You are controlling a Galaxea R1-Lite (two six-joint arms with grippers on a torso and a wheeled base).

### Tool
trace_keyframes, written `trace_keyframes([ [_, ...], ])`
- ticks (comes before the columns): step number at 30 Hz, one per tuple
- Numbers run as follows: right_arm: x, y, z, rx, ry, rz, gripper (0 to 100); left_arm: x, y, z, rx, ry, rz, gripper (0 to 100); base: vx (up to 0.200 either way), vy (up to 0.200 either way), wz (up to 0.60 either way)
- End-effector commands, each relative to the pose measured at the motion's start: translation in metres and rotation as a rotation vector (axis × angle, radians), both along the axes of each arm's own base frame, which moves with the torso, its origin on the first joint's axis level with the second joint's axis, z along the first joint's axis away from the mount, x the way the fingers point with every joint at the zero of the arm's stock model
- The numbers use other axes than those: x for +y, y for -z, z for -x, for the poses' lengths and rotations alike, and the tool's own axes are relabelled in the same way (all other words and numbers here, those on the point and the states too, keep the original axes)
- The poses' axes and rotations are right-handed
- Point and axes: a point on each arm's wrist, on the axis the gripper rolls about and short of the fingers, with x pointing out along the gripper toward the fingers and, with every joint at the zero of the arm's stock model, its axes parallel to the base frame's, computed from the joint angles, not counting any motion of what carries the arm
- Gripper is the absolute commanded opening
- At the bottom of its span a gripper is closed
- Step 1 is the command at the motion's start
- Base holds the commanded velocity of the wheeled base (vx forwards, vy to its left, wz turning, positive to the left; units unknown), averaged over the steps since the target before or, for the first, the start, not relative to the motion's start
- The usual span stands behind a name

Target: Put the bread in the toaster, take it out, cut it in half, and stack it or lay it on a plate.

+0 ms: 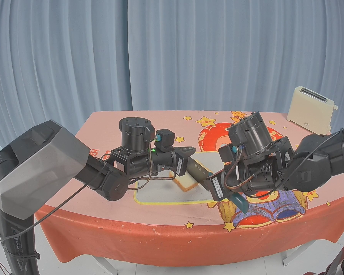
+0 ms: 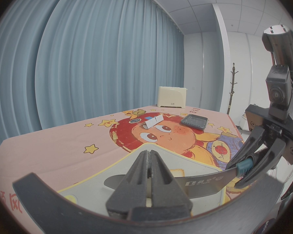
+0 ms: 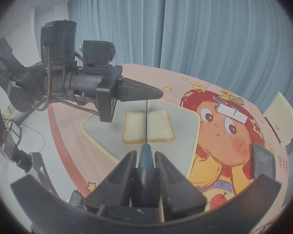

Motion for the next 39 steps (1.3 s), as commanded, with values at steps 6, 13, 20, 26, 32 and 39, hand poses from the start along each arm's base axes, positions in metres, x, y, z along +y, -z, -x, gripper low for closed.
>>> trace_keyframes([
  [6,-0.001,0.005,0.0,0.012,0.003,0.014,0,0.005,0.01,0.005,0.007,-0.005,-0.005,0,0.0,0.0,0.0],
  [13,-0.003,0.007,0.0,0.02,0.008,0.021,0,0.005,0.011,0.005,0.011,-0.005,-0.007,0,0.0,0.0,0.0],
  [20,-0.004,0.013,0.001,0.037,0.006,0.036,0,0.002,0.017,0.003,0.008,-0.002,-0.002,0,0.0,0.0,0.0],
  [26,-0.002,0.016,0.001,0.043,0.003,0.041,0,0.001,0.012,0.002,-0.006,-0.001,0.006,0,0.0,0.0,0.0],
  [32,-0.002,0.014,-0.001,0.034,0.009,0.032,0,0.003,0.019,0.002,0.012,-0.005,-0.005,0,0.0,0.0,0.0],
  [39,-0.003,0.006,-0.003,0.008,0.021,-0.001,0,0.003,0.03,-0.001,0.037,-0.009,-0.018,0,0.0,0.0,0.0],
])
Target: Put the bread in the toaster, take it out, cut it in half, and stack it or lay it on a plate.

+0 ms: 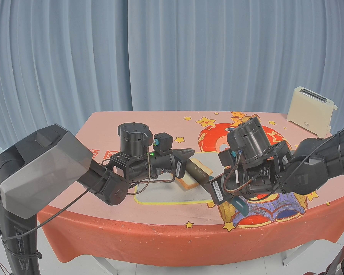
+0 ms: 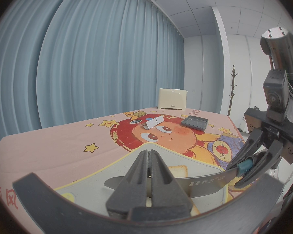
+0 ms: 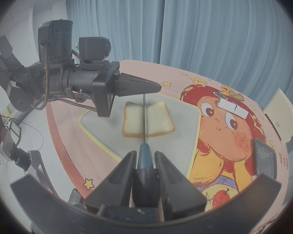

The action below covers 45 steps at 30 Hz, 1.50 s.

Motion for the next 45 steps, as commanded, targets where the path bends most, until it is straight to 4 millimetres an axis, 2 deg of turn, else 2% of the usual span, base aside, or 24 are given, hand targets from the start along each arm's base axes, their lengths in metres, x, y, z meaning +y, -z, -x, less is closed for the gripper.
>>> trace_keyframes([
  [1,0.0,-0.004,-0.001,-0.012,0.004,-0.013,0,-0.001,0.009,-0.001,0.022,-0.001,-0.014,0,0.0,0.0,0.0],
  [7,-0.001,0.004,-0.001,0.012,0.001,0.014,0,-0.001,0.003,-0.002,0.01,-0.001,-0.005,0,0.0,0.0,0.0],
  [12,0.0,0.007,-0.001,0.019,-0.002,0.021,0,-0.001,-0.018,-0.003,-0.035,-0.001,0.022,0,0.0,0.0,0.0],
  [15,0.0,0.006,-0.001,0.016,-0.001,0.017,0,0.0,-0.021,-0.001,-0.024,-0.003,0.016,0,0.0,0.0,0.0],
  [25,0.002,-0.006,-0.003,-0.018,0.007,-0.023,0,0.003,-0.008,0.001,0.013,-0.007,-0.008,0,0.0,0.0,0.0],
  [30,0.001,-0.005,-0.003,-0.017,0.007,-0.02,0,0.002,-0.004,-0.001,0.019,-0.007,-0.012,0,0.0,0.0,0.0],
  [41,0.001,0.009,-0.003,0.023,0.002,0.025,0,0.0,-0.026,-0.003,-0.037,-0.004,0.022,0,0.0,0.0,0.0],
  [45,0.002,0.007,-0.004,0.013,0.003,0.015,0,0.0,-0.025,-0.002,-0.009,-0.004,0.005,0,0.0,0.0,0.0],
])
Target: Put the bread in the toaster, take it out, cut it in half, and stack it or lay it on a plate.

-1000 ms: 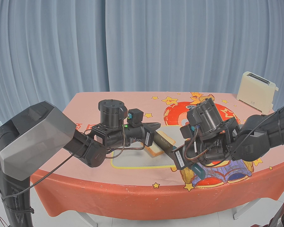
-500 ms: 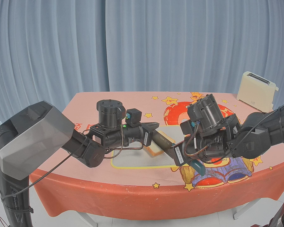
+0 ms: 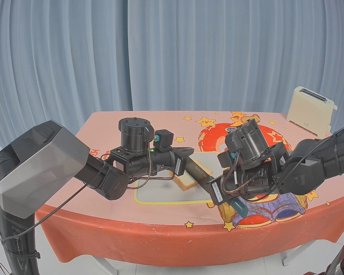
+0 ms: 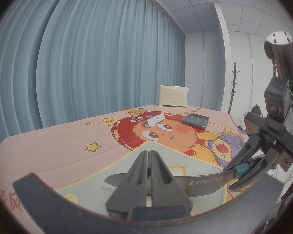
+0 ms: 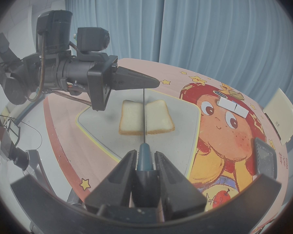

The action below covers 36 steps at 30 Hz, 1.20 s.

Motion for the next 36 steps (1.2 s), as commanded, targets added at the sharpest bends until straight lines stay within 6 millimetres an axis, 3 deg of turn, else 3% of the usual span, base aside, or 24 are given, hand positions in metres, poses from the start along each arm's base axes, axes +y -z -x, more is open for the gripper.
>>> trace_keyframes([
  [1,0.001,0.001,-0.001,-0.003,0.0,-0.004,0,0.001,-0.006,0.001,0.0,0.0,0.001,0,0.0,0.0,0.0],
  [11,0.004,-0.011,-0.003,-0.036,0.002,-0.039,0,0.004,0.006,0.001,0.026,-0.007,-0.017,0,0.0,0.0,0.0],
  [18,0.003,-0.004,-0.003,-0.018,0.001,-0.019,0,0.004,0.006,0.001,0.026,-0.007,-0.017,0,0.0,0.0,0.0],
  [24,0.002,0.008,-0.002,0.013,0.0,0.011,0,-0.001,-0.011,-0.003,-0.021,-0.001,0.012,0,0.0,0.0,0.0],
  [29,0.002,0.005,-0.001,0.006,-0.001,0.005,0,-0.001,-0.027,-0.001,-0.033,0.002,0.019,0,0.0,0.0,0.0],
  [36,0.002,0.004,-0.002,0.003,0.0,0.001,0,0.006,-0.01,-0.001,0.018,-0.016,-0.012,0,0.0,0.0,0.0],
])
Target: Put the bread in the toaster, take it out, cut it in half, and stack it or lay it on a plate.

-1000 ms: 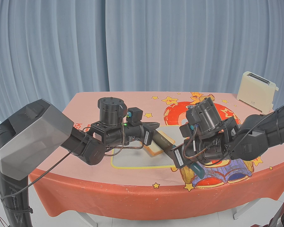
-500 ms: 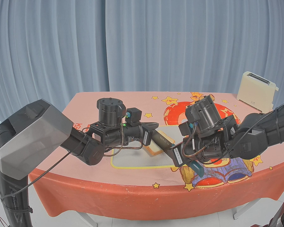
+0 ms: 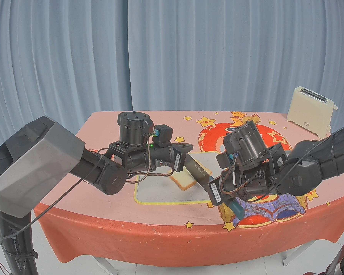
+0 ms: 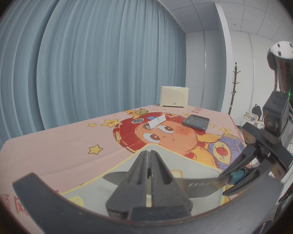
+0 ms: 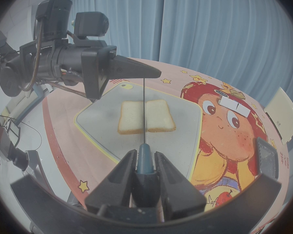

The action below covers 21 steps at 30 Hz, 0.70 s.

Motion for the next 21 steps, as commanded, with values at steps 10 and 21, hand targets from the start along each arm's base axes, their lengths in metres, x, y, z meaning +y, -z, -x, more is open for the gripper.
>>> trace_keyframes([
  [10,0.002,-0.009,-0.003,-0.026,0.004,-0.026,0,0.004,0.027,-0.001,0.057,-0.013,-0.038,0,0.0,0.0,0.0],
  [21,0.006,-0.014,-0.007,-0.098,0.005,-0.091,0,0.005,0.029,0.0,0.065,-0.015,-0.042,0,0.0,0.0,0.0],
])
